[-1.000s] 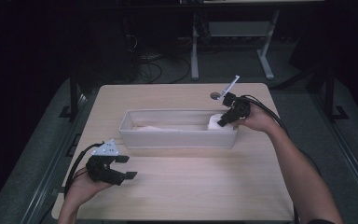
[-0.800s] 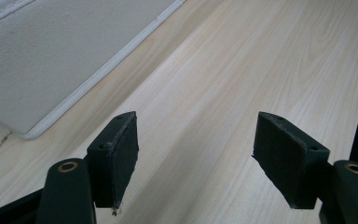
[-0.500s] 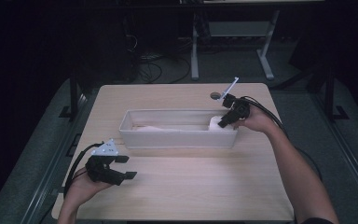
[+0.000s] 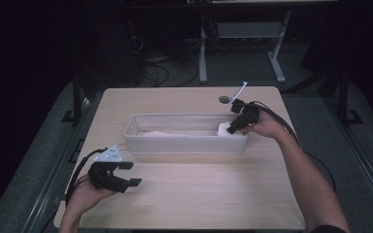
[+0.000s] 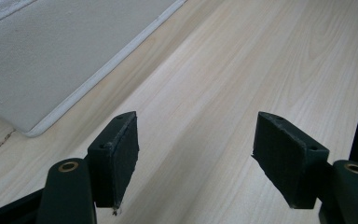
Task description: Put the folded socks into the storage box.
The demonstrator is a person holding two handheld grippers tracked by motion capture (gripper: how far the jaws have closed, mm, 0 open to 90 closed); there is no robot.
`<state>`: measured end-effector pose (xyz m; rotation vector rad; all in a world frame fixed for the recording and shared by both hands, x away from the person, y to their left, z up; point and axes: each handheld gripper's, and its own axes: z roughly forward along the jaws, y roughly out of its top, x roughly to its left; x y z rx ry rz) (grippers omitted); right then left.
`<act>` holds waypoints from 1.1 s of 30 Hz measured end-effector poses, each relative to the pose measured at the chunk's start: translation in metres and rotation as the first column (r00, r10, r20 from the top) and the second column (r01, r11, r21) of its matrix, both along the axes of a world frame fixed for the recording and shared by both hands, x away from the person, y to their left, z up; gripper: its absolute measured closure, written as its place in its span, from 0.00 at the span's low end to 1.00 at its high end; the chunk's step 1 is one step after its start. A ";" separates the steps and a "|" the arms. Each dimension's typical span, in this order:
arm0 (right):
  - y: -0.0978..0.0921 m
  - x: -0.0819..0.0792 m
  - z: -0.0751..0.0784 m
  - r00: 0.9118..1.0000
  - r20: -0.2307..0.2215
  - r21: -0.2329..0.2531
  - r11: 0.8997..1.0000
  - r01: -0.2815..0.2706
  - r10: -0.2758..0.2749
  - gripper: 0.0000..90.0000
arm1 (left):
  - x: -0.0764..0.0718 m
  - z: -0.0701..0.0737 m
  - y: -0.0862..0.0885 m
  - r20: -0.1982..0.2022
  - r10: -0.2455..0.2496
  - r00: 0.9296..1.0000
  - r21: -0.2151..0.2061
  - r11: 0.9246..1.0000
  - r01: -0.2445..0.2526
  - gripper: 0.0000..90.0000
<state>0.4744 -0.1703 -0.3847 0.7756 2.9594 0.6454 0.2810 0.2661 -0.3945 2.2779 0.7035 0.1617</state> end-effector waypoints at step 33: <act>0.005 0.000 -0.002 1.000 -0.015 -0.061 0.998 -0.023 0.022 0.68 | -0.001 0.002 0.005 0.006 0.011 1.000 -0.011 1.000 -0.011 0.34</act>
